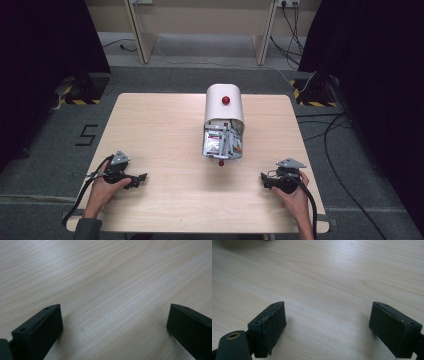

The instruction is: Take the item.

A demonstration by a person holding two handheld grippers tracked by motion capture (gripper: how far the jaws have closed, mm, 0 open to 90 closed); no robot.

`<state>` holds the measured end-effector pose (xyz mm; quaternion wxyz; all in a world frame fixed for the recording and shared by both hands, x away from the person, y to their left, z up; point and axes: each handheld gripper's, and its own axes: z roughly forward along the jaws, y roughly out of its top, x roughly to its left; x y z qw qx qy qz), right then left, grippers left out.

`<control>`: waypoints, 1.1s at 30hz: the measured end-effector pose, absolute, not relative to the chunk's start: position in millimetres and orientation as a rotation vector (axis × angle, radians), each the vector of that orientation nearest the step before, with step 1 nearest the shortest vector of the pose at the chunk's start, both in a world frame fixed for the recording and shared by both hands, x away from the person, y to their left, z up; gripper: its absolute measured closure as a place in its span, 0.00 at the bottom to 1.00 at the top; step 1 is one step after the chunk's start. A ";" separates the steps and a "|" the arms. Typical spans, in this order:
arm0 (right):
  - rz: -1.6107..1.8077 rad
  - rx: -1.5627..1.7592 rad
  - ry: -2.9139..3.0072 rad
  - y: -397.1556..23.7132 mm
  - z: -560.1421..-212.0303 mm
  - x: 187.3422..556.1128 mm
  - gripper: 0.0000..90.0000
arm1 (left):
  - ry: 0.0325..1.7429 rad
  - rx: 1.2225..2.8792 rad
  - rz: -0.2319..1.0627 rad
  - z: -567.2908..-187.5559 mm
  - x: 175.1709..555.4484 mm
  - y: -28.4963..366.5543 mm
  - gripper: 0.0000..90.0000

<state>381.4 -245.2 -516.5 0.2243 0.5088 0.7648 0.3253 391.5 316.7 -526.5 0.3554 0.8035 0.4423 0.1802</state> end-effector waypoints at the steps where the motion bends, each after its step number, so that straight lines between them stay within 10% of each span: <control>1: 0.898 1.404 2.110 -245.2 -516.5 381.4 0.16 | 1.143 2.076 0.465 -526.5 391.5 316.7 0.00; 33: 1.135 1.260 1.996 -220.9 -449.2 347.8 0.28 | 1.133 2.081 0.463 -526.5 391.5 317.6 0.00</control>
